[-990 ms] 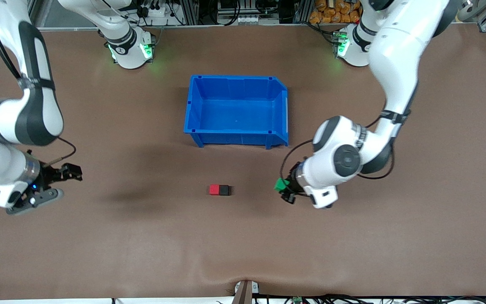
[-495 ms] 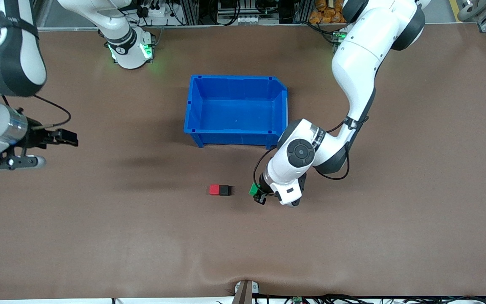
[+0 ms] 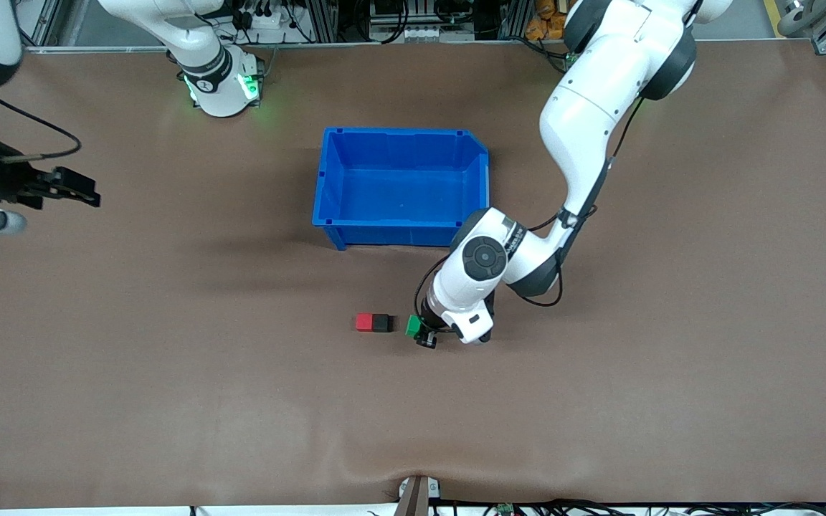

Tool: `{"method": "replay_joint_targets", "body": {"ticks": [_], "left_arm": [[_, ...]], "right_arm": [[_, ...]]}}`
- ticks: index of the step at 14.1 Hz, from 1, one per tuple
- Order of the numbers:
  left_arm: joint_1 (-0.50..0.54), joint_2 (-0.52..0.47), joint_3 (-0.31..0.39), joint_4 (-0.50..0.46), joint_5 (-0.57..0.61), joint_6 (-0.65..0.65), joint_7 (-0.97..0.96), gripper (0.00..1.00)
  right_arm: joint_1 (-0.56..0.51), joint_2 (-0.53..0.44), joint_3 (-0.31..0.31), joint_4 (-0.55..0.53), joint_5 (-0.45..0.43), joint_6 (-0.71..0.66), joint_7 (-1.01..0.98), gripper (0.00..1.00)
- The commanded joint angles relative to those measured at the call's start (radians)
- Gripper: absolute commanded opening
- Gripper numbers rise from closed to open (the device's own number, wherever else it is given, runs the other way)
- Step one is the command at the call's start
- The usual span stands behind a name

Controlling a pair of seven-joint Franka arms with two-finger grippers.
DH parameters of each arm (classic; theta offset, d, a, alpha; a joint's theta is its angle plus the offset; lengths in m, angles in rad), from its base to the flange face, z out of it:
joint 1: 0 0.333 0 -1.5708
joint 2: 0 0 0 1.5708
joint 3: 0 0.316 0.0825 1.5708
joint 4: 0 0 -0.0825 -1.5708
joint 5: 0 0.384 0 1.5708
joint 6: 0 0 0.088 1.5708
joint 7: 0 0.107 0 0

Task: Attach green and red cubes to black cube
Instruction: 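Withdraw the right gripper while the left gripper carries the green cube over, then lower the green cube against the black cube and open the left gripper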

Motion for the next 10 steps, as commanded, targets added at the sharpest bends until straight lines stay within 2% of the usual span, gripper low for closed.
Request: {"method": "replay_joint_targets", "body": {"ticks": [1,4,6,8,10], "left_arm": [[-0.037,0.039,0.027,0.047,-0.009,0.016,-0.024,0.0],[-0.051,0.06,0.03,0.047,-0.007,0.056,-0.032,0.0],[-0.061,0.074,0.039,0.047,-0.007,0.087,-0.066,0.0],[-0.094,0.083,0.082,0.049,-0.009,0.102,-0.127,0.0],[-0.098,0.089,0.086,0.052,-0.007,0.116,-0.184,0.0]], "right_arm": [[-0.04,-0.007,0.01,0.065,0.004,-0.066,0.011,1.0],[-0.059,-0.007,0.01,0.083,0.022,-0.076,0.018,1.0],[-0.099,-0.009,0.015,0.08,0.088,-0.079,0.017,1.0],[-0.15,-0.009,0.057,0.077,0.116,-0.076,0.014,1.0],[-0.141,-0.016,0.068,0.073,0.114,-0.088,0.015,1.0]]}}
